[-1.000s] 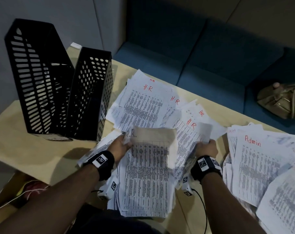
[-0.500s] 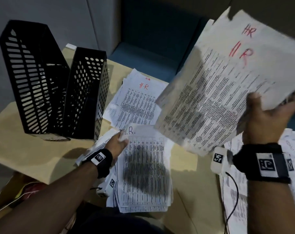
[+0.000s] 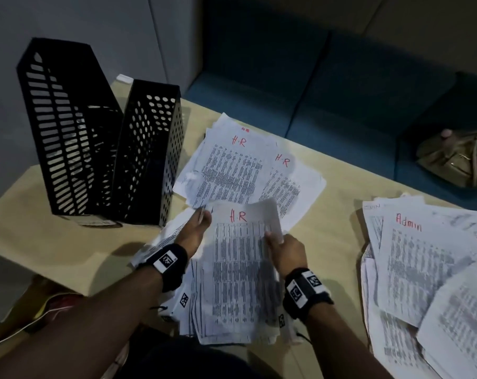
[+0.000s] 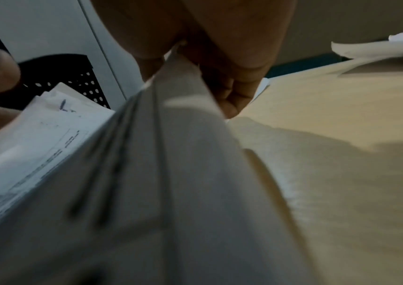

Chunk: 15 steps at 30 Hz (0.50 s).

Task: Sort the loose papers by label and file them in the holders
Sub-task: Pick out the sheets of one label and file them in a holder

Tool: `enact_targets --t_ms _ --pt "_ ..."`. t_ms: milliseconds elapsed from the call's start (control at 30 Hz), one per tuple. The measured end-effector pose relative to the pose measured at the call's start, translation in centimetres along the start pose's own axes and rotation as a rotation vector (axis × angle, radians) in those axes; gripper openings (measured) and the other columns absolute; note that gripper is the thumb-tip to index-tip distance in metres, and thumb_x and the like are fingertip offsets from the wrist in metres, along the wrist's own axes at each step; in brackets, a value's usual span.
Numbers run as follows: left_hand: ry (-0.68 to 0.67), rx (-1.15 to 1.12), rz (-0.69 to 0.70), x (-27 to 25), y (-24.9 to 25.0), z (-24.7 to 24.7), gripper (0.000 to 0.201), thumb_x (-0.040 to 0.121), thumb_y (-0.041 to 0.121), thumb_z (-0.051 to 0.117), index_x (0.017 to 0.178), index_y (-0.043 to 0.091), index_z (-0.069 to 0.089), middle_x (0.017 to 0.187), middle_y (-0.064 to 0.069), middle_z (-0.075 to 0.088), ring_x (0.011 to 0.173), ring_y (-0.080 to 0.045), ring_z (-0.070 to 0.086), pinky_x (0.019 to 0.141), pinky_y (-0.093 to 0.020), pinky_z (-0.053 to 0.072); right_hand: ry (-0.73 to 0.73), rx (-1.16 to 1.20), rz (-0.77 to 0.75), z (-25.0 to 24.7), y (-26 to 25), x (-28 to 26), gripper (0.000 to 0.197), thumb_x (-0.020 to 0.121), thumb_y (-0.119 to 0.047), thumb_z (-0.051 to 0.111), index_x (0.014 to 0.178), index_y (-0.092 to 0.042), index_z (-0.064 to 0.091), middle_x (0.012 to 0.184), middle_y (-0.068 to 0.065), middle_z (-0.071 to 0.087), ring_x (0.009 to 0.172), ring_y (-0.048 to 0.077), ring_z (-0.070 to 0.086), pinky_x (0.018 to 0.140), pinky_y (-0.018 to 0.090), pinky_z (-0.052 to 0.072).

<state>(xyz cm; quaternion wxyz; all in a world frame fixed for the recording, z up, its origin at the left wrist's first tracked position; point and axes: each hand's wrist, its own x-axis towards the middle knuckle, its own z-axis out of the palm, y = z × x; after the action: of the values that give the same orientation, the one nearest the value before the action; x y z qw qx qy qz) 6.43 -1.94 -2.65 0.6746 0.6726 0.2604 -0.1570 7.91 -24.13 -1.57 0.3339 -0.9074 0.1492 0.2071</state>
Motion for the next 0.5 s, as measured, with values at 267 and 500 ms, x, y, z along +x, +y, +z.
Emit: enact_targets --t_ms 267,500 --pt "-0.227 0.431 0.263 0.1 1.5 0.7 0.073 0.090 0.000 0.048 0.134 0.054 0.025 0.131 -0.009 0.048 0.100 -0.033 0.061 0.073 -0.038 0.059 0.168 -0.342 -0.261 -1.2 -0.4 2.1 0.081 0.083 -0.047 0.065 0.144 -0.011 0.026 0.144 0.013 0.031 0.129 0.031 0.037 0.099 0.044 0.044" --pt "-0.297 0.463 0.317 0.3 1.8 1.6 0.056 0.085 0.003 0.053 0.113 0.050 0.038 0.102 -0.017 0.062 0.074 -0.038 0.065 0.059 -0.052 0.057 -0.131 -0.552 -0.349 -0.7 -2.8 4.2 0.056 0.088 -0.057 0.050 0.136 -0.027 0.045 0.147 0.004 0.035 0.134 0.024 0.036 0.103 0.050 0.040"
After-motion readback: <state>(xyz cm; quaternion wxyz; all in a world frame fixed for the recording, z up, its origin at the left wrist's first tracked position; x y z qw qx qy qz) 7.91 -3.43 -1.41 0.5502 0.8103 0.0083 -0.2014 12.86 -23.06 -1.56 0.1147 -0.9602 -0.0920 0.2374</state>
